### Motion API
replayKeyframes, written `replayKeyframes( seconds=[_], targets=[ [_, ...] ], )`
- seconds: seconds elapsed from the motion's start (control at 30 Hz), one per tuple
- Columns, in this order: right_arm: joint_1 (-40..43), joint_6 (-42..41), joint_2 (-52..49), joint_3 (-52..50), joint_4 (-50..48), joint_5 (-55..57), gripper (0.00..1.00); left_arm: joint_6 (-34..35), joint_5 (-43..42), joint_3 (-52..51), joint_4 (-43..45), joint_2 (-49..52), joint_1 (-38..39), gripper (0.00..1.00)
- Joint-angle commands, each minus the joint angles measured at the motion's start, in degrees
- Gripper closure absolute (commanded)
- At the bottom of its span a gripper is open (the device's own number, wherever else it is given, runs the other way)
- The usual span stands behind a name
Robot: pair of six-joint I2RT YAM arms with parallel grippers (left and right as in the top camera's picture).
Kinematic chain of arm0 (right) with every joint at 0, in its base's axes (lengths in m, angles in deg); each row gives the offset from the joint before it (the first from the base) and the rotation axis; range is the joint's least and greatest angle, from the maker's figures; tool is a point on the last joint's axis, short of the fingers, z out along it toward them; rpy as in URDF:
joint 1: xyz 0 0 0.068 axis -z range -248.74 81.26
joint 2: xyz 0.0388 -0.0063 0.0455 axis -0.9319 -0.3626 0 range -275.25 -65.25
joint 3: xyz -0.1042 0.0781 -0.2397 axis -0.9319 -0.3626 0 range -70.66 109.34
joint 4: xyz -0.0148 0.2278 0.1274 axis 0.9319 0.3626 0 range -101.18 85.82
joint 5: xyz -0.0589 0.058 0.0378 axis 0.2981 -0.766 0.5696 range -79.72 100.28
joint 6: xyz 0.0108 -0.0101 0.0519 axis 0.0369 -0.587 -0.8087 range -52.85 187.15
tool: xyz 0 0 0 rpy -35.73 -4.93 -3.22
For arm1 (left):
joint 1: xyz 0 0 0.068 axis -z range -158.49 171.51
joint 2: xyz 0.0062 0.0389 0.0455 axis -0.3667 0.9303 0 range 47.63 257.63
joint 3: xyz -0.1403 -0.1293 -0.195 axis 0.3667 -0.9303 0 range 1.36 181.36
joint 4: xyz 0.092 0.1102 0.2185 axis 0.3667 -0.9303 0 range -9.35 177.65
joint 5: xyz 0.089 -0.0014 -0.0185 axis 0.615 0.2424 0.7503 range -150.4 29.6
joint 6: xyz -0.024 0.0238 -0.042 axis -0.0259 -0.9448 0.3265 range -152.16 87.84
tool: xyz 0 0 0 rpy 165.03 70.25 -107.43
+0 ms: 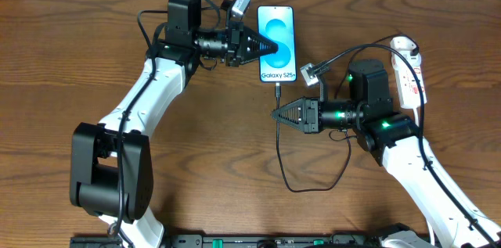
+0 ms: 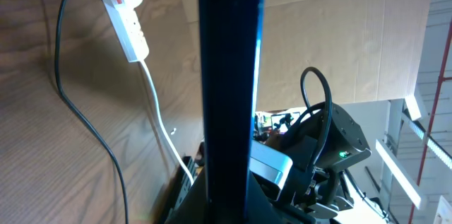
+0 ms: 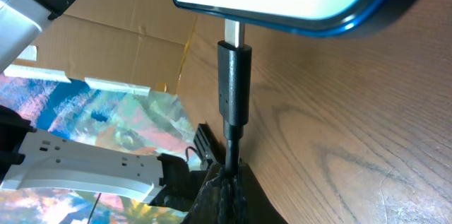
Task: Plug charger to phone and switch on socket
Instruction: 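Push the plug up into the phone's port with the right gripper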
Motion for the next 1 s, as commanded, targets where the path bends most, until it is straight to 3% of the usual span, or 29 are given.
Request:
replayKeyframes(
  seconds=[0.0, 0.97],
  targets=[
    [0.0, -0.4, 0.2, 0.1, -0.3, -0.4, 0.99, -2.1, -2.1, 0.7, 0.3, -1.2, 0.1, 0.93],
    [0.8, -0.5, 0.2, 0.1, -0.3, -0.3, 0.99, -2.5, -2.1, 0.7, 0.3, -1.2, -0.9, 0.93]
  ],
)
